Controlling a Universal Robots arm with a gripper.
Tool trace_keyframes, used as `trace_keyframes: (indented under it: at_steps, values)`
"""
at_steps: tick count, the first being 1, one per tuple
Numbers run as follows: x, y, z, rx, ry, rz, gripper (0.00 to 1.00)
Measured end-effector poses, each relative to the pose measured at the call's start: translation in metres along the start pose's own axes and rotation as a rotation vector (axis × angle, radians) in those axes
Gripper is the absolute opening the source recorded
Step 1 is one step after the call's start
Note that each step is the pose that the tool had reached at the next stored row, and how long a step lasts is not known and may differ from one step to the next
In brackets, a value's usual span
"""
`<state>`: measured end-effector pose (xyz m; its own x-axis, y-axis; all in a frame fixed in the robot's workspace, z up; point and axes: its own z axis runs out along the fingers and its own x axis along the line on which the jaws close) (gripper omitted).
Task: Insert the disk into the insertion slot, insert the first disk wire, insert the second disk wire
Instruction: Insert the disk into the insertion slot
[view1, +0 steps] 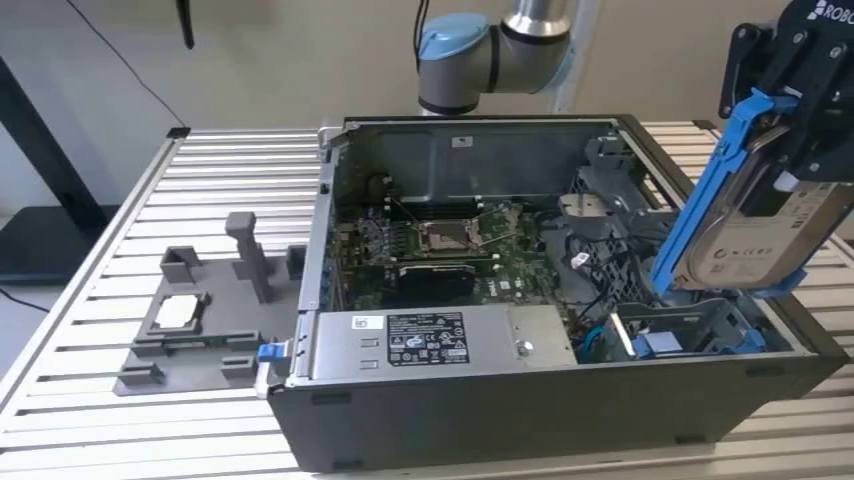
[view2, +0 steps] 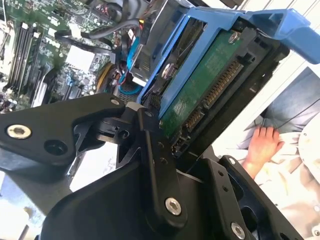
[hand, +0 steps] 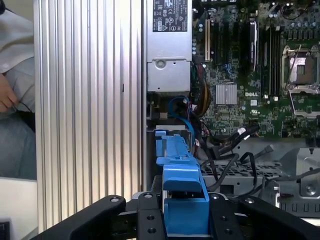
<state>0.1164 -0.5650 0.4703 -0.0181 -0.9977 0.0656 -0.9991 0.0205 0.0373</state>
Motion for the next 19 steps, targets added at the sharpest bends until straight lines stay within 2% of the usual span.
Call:
trace_keyframes:
  at_steps: [12,19]
  values:
    - [-0.0003,0.0004,0.0007,0.0,0.0002,0.0,0.33]
    - [-0.0017,0.001,0.006,0.0,-0.0003,0.0,0.33]
